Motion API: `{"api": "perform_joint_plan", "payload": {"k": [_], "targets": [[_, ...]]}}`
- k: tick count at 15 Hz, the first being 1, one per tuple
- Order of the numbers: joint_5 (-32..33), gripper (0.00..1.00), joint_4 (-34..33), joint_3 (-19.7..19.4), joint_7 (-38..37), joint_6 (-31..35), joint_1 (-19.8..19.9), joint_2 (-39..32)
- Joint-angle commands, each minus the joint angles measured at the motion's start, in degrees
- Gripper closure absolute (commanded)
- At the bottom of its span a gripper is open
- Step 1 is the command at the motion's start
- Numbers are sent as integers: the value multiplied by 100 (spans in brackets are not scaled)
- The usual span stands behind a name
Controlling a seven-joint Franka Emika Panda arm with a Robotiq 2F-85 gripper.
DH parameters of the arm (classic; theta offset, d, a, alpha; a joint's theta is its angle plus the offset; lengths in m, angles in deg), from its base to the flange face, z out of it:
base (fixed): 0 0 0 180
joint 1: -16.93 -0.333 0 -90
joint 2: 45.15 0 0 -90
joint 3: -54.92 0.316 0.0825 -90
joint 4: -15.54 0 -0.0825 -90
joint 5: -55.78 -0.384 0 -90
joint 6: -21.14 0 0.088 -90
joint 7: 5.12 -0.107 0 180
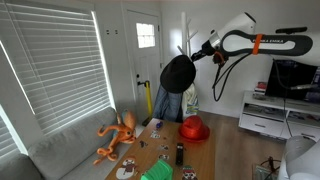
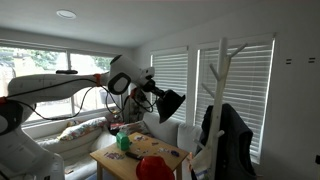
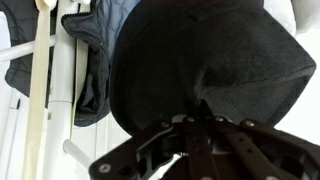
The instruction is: Put the black hat on the white stand
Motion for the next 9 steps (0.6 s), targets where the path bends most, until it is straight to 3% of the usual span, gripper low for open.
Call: {"api": "perform_joint_plan", "payload": {"k": [1,9], "targets": [[34,98,-20,-44,-19,-18,-52,-21],[-186,98,107,35,-1296,1417,260,86]]}}
